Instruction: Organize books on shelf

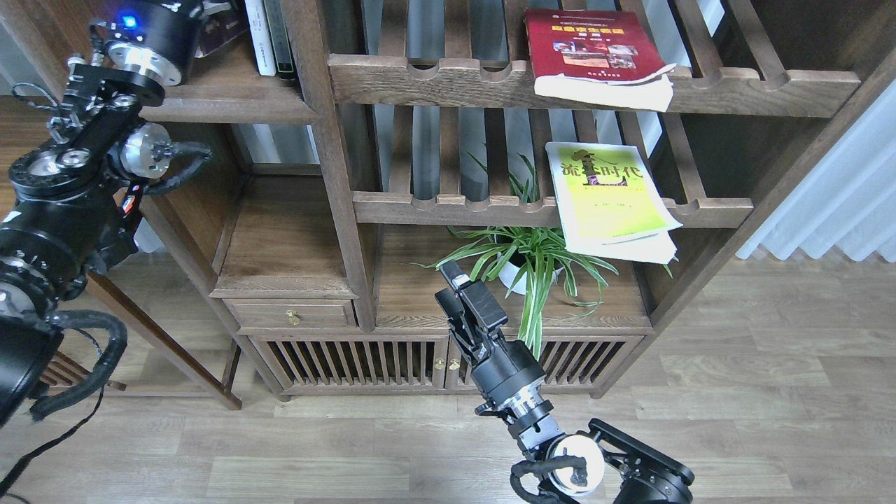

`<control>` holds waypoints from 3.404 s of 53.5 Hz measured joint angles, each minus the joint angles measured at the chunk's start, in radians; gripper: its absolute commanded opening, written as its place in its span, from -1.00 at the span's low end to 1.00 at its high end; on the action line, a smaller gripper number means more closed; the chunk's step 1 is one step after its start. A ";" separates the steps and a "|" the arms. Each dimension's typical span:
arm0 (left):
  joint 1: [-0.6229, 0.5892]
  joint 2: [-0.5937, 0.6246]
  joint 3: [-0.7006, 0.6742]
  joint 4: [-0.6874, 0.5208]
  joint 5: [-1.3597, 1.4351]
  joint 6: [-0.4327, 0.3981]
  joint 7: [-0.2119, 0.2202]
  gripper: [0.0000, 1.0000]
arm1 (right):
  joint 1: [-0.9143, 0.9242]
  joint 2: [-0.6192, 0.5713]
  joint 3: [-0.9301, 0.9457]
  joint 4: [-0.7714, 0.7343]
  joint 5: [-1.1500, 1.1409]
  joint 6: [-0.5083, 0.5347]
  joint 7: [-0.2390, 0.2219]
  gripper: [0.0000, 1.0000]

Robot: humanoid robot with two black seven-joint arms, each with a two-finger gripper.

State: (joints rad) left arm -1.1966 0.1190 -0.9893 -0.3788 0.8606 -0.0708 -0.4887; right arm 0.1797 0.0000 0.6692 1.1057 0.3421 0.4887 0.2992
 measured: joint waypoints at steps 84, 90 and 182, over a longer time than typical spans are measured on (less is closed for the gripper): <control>0.024 0.099 -0.035 -0.231 0.000 -0.004 0.000 -0.46 | -0.007 0.000 0.010 -0.001 -0.006 0.000 0.000 0.69; 0.015 0.096 -0.050 -0.256 -0.001 -0.004 0.000 -0.46 | -0.008 0.000 0.016 -0.001 -0.006 0.000 0.000 0.69; 0.274 -0.006 -0.454 -0.928 -0.485 -0.077 0.000 0.71 | -0.008 0.000 0.258 0.088 0.102 0.000 0.001 0.86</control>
State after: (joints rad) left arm -0.9228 0.1129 -1.4430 -1.3066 0.3753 -0.1475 -0.4887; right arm 0.1721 0.0000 0.9276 1.1933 0.4438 0.4887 0.3001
